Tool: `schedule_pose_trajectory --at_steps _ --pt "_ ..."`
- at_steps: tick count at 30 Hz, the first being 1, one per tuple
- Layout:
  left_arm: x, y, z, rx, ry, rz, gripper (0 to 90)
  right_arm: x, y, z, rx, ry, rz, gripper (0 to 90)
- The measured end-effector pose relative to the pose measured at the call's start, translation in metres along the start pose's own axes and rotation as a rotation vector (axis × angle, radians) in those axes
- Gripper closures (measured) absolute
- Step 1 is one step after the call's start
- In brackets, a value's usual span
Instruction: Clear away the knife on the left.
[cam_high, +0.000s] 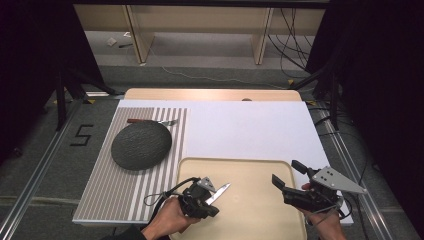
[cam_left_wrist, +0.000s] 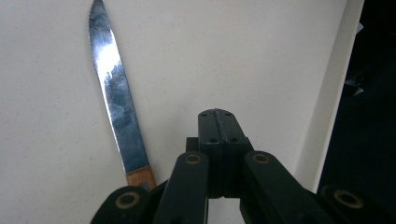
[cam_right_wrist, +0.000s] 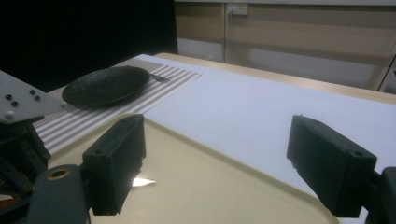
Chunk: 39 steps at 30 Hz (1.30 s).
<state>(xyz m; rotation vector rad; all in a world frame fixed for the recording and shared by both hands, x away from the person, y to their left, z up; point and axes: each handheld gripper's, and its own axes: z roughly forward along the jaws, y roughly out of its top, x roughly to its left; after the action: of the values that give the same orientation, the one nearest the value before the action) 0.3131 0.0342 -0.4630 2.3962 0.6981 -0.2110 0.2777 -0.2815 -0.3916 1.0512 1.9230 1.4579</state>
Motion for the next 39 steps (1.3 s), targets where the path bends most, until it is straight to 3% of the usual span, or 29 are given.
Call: schedule_pose_trajectory --at_steps 10,26,39 --pt "0.004 0.001 0.003 0.017 0.034 -0.001 89.8 0.0 0.0 -0.001 -0.002 0.004 0.002 20.5" --pt "0.016 -0.004 -0.001 0.049 0.12 -0.063 89.8 0.0 0.001 -0.001 -0.007 0.005 0.004 20.4" --pt "0.021 -0.005 -0.007 0.07 0.148 -0.083 89.8 0.0 0.001 -0.002 -0.013 0.007 0.005 19.8"
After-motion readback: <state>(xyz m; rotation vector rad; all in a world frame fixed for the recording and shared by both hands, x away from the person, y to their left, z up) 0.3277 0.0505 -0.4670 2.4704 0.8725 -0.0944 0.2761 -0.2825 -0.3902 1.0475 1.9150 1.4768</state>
